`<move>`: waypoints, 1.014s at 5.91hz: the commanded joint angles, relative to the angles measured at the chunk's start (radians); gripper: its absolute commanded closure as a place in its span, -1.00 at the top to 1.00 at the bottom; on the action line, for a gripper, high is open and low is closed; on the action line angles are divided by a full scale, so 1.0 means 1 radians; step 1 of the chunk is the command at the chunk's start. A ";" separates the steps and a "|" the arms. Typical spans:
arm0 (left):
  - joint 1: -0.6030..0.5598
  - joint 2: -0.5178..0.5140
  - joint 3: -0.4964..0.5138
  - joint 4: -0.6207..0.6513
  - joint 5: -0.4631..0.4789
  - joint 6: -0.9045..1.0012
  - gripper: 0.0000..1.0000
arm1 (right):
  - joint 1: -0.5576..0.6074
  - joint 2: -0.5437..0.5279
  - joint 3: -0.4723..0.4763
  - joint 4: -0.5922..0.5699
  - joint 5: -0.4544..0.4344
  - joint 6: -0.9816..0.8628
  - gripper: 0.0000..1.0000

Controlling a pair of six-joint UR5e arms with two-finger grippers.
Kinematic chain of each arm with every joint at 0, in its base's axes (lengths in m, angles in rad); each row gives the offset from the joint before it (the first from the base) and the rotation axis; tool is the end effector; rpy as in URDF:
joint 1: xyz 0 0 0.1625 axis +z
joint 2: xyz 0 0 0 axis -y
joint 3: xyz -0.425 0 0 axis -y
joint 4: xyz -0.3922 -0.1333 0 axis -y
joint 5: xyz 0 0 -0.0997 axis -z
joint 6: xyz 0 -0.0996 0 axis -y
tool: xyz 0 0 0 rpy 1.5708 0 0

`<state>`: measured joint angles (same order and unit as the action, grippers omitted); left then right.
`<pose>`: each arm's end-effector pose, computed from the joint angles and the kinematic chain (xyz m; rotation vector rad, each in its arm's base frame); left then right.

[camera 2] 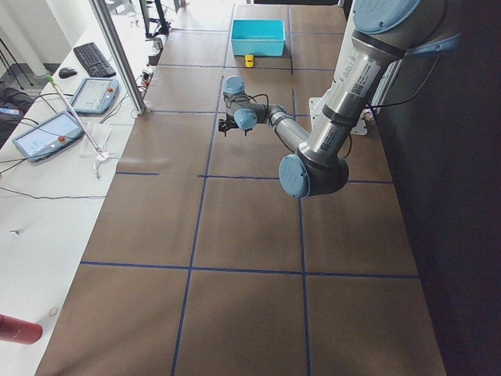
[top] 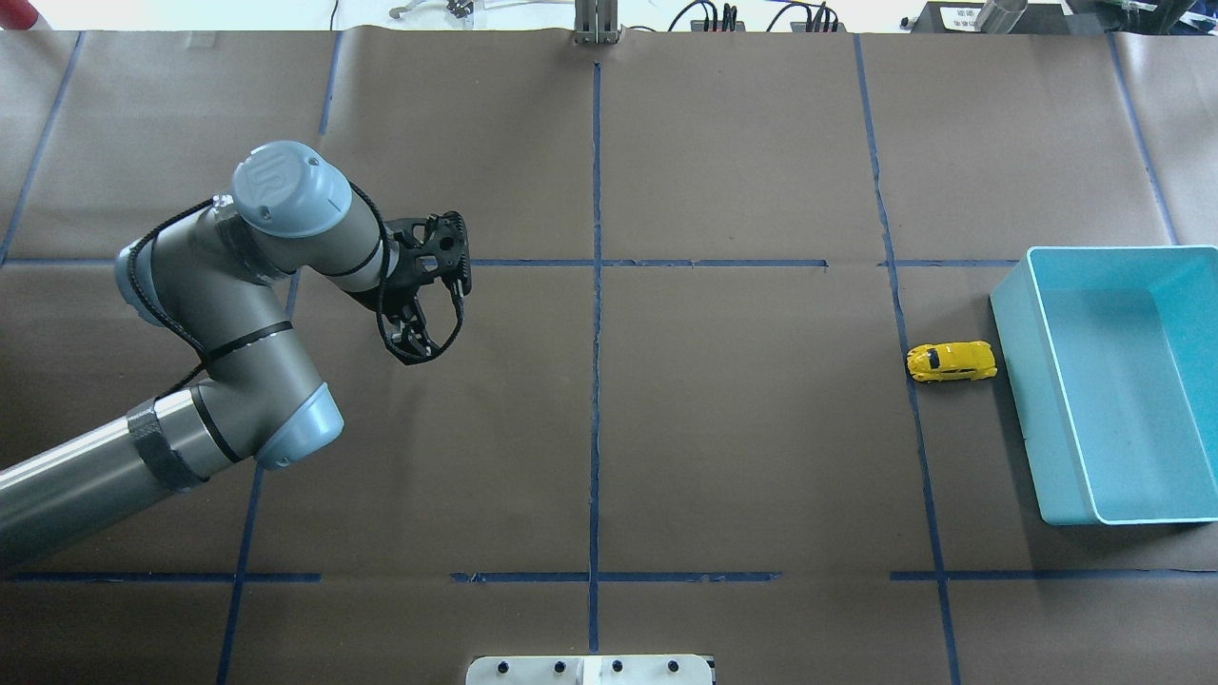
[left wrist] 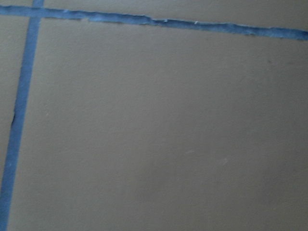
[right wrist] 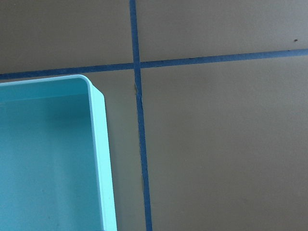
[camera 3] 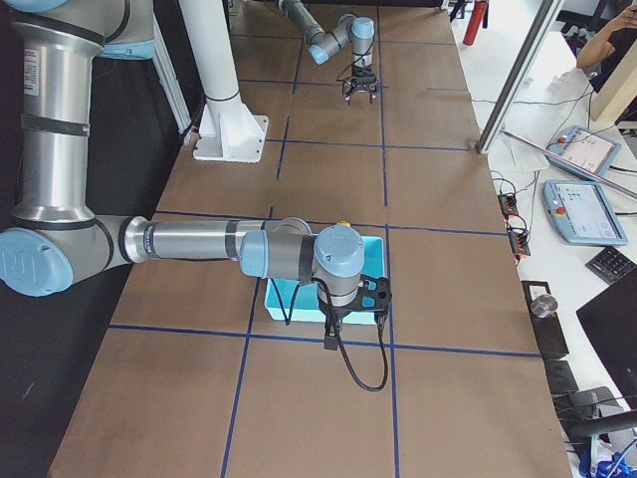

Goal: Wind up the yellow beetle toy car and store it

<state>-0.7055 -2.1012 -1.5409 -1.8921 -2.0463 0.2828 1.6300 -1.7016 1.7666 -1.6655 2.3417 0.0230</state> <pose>0.4698 -0.5154 0.3282 0.6910 0.7098 1.2552 0.0894 -0.4289 0.6328 -0.0143 -0.7715 0.0895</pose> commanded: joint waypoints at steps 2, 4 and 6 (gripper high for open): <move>-0.055 0.095 -0.038 0.010 -0.170 -0.023 1.00 | -0.001 0.040 0.004 0.001 0.011 -0.009 1.00; -0.055 0.160 -0.053 -0.002 -0.173 -0.024 1.00 | -0.015 0.046 0.026 0.003 0.016 -0.014 1.00; -0.060 0.208 -0.068 -0.004 -0.173 -0.020 1.00 | -0.071 0.048 0.089 0.051 0.014 -0.017 1.00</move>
<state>-0.7623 -1.9196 -1.6009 -1.8949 -2.2193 0.2601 1.5919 -1.6545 1.8214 -1.6488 2.3565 0.0072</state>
